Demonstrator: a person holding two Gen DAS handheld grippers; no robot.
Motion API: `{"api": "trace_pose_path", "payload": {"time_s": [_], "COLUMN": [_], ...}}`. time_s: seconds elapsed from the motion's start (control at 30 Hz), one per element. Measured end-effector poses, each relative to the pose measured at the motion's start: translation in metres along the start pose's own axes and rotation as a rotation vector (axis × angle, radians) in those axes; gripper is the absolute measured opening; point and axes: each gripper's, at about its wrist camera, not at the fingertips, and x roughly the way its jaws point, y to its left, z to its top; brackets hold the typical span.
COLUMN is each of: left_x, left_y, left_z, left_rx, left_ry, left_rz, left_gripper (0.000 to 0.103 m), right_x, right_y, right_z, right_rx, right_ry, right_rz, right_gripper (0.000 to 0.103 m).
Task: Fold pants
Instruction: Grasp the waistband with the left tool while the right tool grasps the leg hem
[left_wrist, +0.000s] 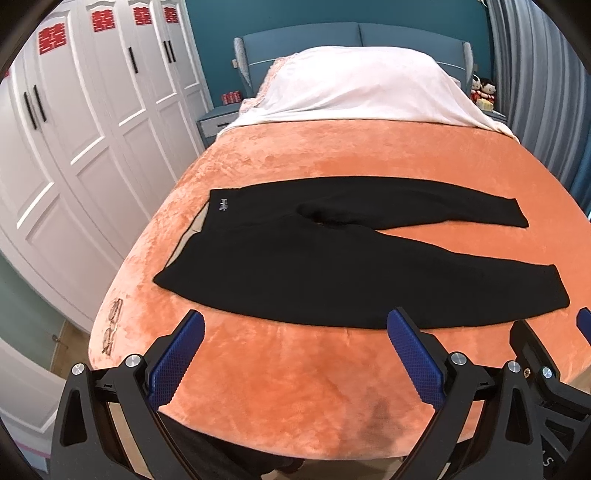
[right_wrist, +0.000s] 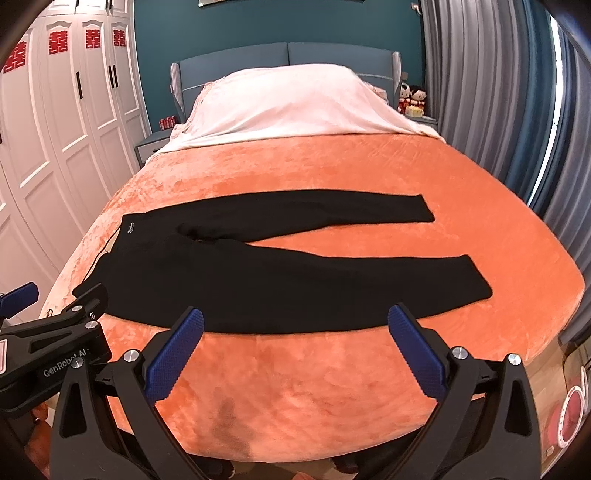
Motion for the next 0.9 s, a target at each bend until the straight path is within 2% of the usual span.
{"api": "trace_pose_path", "payload": {"time_s": [0.1, 0.27, 0.33, 0.43, 0.57, 0.63, 0.8, 0.9], "left_x": [0.012, 0.032, 0.052, 0.082, 0.123, 0.147, 0.195, 0.221], "left_y": [-0.004, -0.007, -0.007, -0.003, 0.001, 0.002, 0.001, -0.003], "left_z": [0.005, 0.021, 0.031, 0.044, 0.061, 0.069, 0.076, 0.078], "left_rx": [0.001, 0.024, 0.034, 0.003, -0.011, -0.011, -0.054, -0.041], "left_ry": [0.027, -0.04, -0.021, 0.034, 0.062, 0.079, 0.133, 0.172], "left_rz": [-0.014, 0.041, 0.044, 0.001, 0.024, 0.031, 0.018, 0.027], "left_gripper": [0.098, 0.098, 0.098, 0.098, 0.098, 0.098, 0.097, 0.097], "right_x": [0.015, 0.053, 0.072, 0.11, 0.169, 0.199, 0.289, 0.342], "right_y": [-0.007, -0.04, -0.06, -0.094, -0.144, -0.17, -0.234, -0.264], "right_z": [0.001, 0.012, 0.022, 0.04, 0.07, 0.084, 0.122, 0.149], "right_rx": [-0.013, -0.006, 0.01, 0.032, 0.053, 0.088, 0.164, 0.147], "right_ry": [0.012, 0.031, 0.032, 0.036, 0.047, 0.065, 0.121, 0.131], "right_rz": [-0.005, -0.05, -0.061, -0.088, -0.141, -0.132, -0.046, -0.066], "right_gripper": [0.098, 0.098, 0.098, 0.098, 0.098, 0.098, 0.098, 0.098]}}
